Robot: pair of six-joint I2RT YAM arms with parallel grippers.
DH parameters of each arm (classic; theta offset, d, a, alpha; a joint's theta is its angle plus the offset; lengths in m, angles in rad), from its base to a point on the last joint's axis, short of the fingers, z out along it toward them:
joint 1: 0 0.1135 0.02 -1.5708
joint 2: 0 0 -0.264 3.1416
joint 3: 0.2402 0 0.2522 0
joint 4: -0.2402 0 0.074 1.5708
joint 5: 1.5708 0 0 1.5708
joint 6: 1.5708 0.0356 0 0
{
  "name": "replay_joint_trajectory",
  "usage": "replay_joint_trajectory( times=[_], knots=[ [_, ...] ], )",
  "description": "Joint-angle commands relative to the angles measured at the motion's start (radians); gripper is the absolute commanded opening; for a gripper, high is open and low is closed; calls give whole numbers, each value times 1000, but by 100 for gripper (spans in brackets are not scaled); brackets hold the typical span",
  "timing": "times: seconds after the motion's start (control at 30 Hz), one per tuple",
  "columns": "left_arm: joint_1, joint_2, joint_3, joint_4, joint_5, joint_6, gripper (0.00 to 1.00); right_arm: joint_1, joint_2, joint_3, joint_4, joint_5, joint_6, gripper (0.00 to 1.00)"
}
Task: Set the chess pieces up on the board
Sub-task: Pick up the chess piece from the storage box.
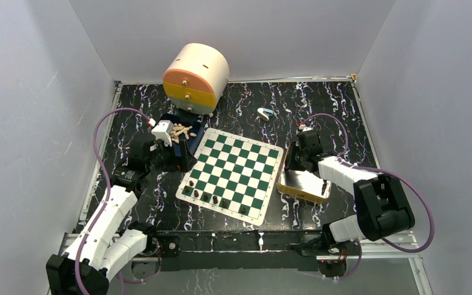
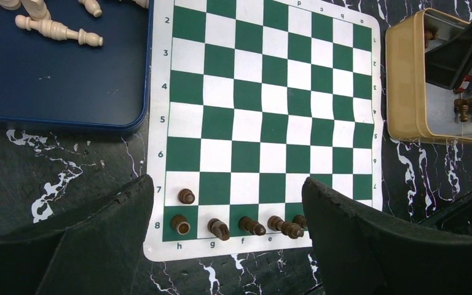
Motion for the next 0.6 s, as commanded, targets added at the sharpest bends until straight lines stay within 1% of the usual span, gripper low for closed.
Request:
replay_joint_trajectory(
  times=[0.0, 0.13, 0.4, 0.57],
  knots=[
    [-3, -19, 14, -15, -6, 15, 87, -3, 45, 55, -51, 40, 13, 31],
    [-2, -25, 15, -17, -6, 15, 87, -3, 62, 70, -95, 52, 12, 29],
    [-3, -24, 14, -18, -3, 15, 87, -3, 42, 76, -109, 58, 2, 17],
    [-2, -29, 13, -17, -7, 15, 87, -3, -11, 92, -149, 52, -6, 14]
  ],
)
